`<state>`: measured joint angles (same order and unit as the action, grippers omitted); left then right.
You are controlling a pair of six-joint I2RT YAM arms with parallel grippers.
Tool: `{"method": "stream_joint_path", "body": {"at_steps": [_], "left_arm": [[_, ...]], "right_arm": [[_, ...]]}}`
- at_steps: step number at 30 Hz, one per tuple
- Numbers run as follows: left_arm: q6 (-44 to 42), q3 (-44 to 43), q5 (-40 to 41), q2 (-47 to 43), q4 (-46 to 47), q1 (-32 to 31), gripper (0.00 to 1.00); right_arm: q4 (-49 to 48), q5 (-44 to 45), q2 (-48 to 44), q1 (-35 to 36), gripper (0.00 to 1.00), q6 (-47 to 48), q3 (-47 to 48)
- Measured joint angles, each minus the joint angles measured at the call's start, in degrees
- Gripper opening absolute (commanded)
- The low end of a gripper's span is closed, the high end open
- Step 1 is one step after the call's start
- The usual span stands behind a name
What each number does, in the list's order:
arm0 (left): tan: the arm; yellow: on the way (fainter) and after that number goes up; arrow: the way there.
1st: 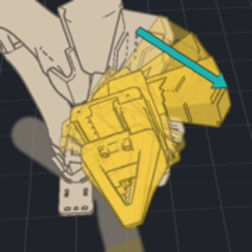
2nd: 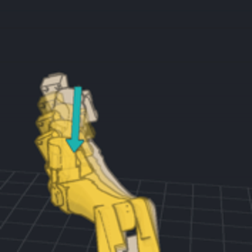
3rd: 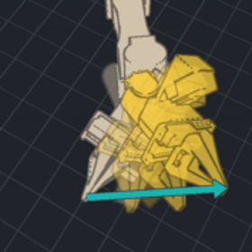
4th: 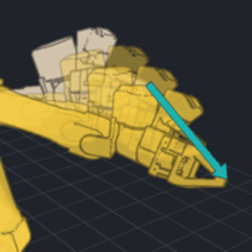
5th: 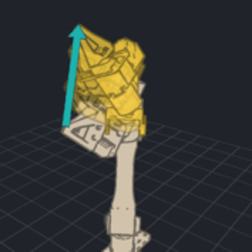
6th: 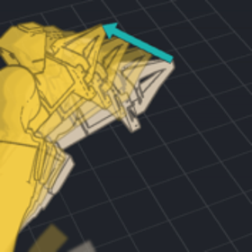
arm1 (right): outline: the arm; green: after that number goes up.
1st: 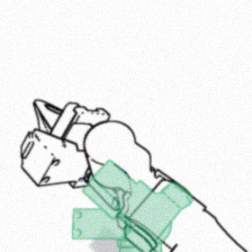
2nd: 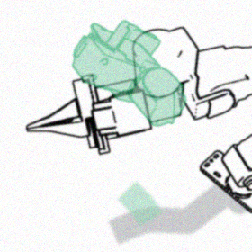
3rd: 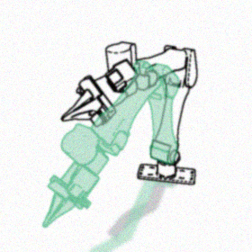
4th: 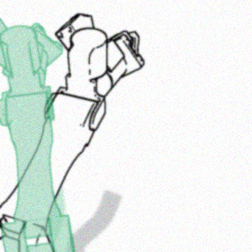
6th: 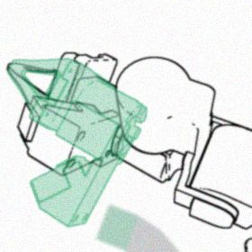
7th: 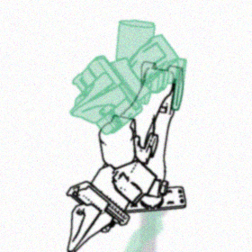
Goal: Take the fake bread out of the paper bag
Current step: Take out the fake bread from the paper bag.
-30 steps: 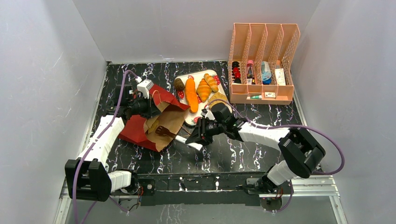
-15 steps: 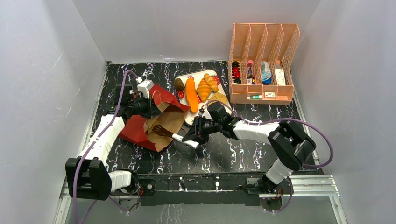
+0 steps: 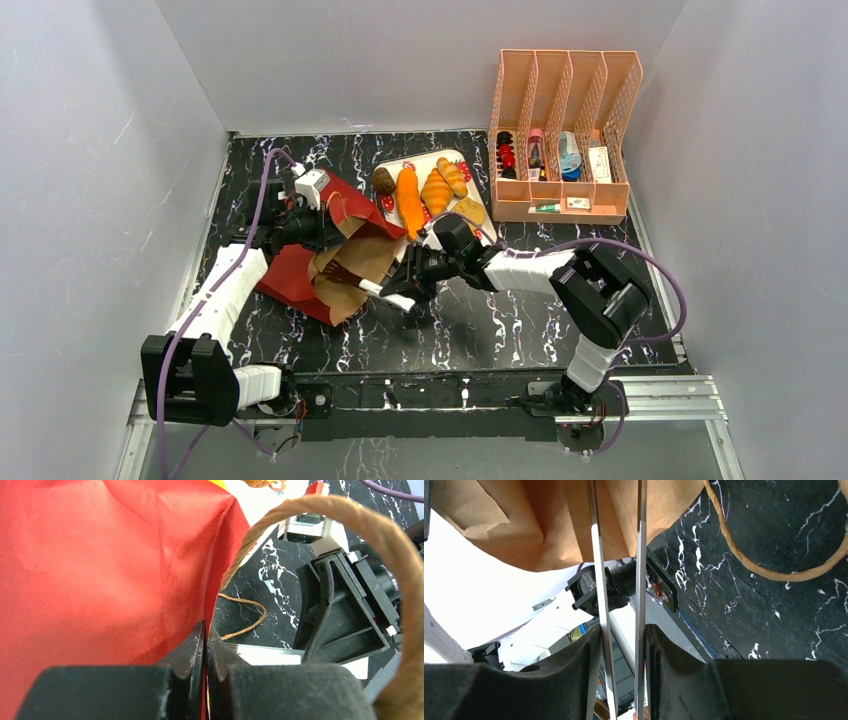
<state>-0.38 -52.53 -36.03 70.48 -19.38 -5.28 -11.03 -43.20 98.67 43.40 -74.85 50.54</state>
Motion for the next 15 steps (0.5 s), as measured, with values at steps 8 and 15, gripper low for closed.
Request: {"method": "stream_joint_path", "body": {"at_steps": [8, 15], "left_arm": [[0.4, 0.0, -0.1, 0.3, 0.2, 0.0, 0.00], [0.4, 0.0, -0.5, 0.6, 0.2, 0.0, 0.00]], "right_arm": [[-5.3, -0.3, 5.1, 0.9, 0.32, -1.5, 1.5], [-11.7, 0.0, 8.6, 2.3, 0.33, -3.7, 1.8]]}}
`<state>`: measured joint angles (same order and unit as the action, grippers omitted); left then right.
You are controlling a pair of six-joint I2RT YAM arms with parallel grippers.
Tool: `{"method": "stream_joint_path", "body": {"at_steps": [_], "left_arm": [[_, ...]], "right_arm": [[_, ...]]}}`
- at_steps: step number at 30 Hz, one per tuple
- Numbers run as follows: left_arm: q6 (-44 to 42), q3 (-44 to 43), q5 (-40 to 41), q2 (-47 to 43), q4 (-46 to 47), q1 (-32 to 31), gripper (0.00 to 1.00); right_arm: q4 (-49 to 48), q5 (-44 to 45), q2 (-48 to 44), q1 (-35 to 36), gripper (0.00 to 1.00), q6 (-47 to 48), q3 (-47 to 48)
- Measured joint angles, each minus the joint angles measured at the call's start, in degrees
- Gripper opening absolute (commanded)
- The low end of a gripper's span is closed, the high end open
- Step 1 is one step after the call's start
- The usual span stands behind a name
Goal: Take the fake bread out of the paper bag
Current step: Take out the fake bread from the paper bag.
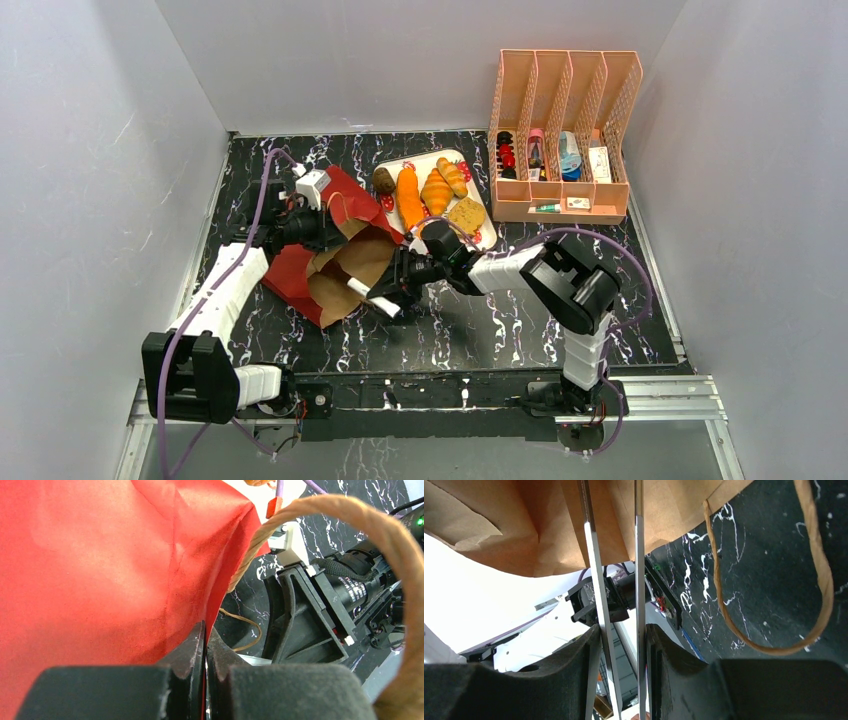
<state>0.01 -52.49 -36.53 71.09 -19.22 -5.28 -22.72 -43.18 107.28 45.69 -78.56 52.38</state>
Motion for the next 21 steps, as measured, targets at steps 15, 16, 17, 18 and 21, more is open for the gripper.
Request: {"method": "stream_joint_path", "body": {"at_steps": [15, 16, 17, 18, 21], "left_arm": [[2.5, -0.5, 3.7, 1.3, -0.3, -0.1, 0.00], [3.1, -0.9, 5.2, 0.9, -0.5, -0.1, 0.00], [3.7, -1.6, 7.0, 0.3, -0.5, -0.2, 0.00], [4.7, -2.6, 9.7, -0.5, -0.3, -0.2, 0.00], [6.8, -3.0, 14.3, -2.4, 0.5, -0.2, 0.00]], "right_arm": [[-1.2, 6.3, 5.5, 0.3, 0.00, 4.5, 6.5], [1.3, 7.2, 4.1, 0.2, 0.00, 6.4, 6.5], [3.4, 7.6, 2.5, 0.1, 0.00, 7.3, 6.5], [8.4, 9.0, -1.2, -0.1, 0.00, 10.0, 6.5], [13.4, 10.7, -6.8, -0.1, 0.00, 12.8, 5.9]]}}
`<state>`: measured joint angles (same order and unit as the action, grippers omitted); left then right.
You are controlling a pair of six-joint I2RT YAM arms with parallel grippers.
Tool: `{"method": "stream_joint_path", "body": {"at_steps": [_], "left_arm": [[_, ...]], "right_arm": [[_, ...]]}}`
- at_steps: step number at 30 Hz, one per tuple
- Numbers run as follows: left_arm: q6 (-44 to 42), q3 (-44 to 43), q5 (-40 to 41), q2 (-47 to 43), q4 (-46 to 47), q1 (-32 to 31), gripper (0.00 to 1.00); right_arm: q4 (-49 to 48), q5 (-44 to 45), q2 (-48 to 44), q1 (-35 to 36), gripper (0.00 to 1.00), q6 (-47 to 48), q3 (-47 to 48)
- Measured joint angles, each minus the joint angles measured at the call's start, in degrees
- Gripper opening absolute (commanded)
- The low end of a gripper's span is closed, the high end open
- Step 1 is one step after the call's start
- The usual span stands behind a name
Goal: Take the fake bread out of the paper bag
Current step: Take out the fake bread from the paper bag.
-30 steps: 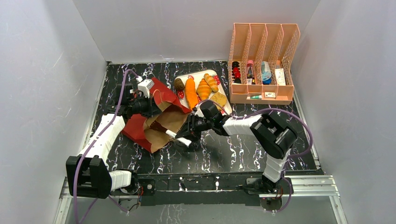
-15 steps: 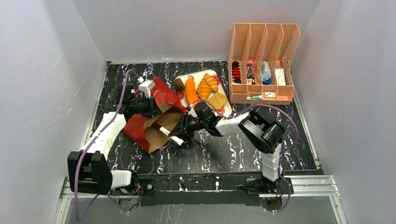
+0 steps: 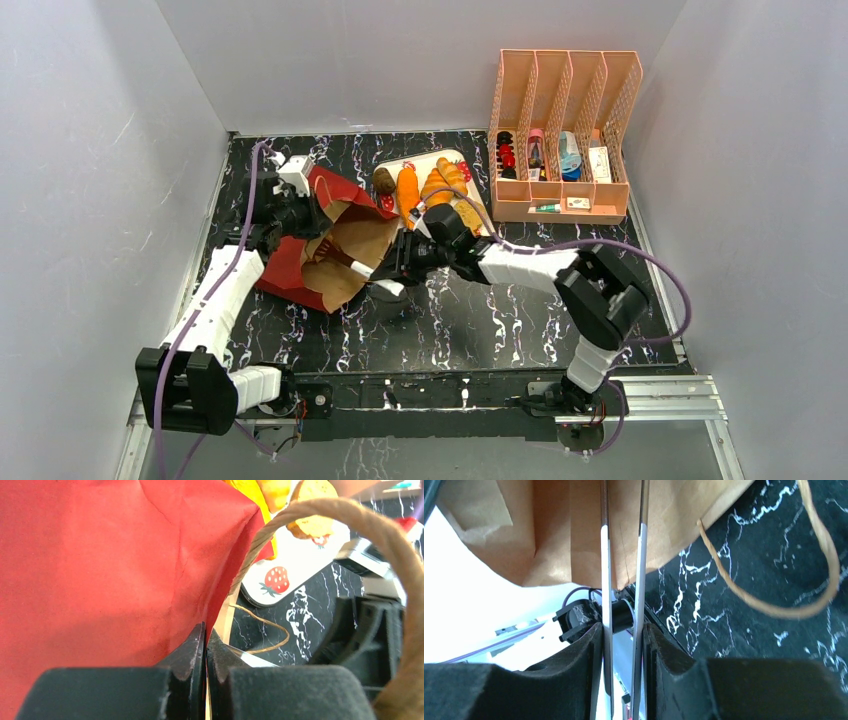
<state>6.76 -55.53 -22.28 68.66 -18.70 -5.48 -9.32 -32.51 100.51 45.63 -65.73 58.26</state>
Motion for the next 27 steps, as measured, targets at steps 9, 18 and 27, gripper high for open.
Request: {"method": "stream_joint_path", "body": {"at_steps": [9, 18, 27], "left_arm": [[6.9, 0.6, 6.0, -1.0, 3.8, 0.0, 0.00], [7.6, 1.3, 6.1, -1.3, 3.9, 0.0, 0.00], [6.8, 1.3, 2.7, -1.2, 4.9, 0.0, 0.00]], "right_arm": [[10.8, 5.0, -12.8, 0.0, 0.00, 4.4, -2.2], [12.9, 5.5, -10.4, 0.0, 0.15, 4.1, -3.9], [9.4, 1.7, -8.2, 0.0, 0.25, 2.8, -5.6]]}}
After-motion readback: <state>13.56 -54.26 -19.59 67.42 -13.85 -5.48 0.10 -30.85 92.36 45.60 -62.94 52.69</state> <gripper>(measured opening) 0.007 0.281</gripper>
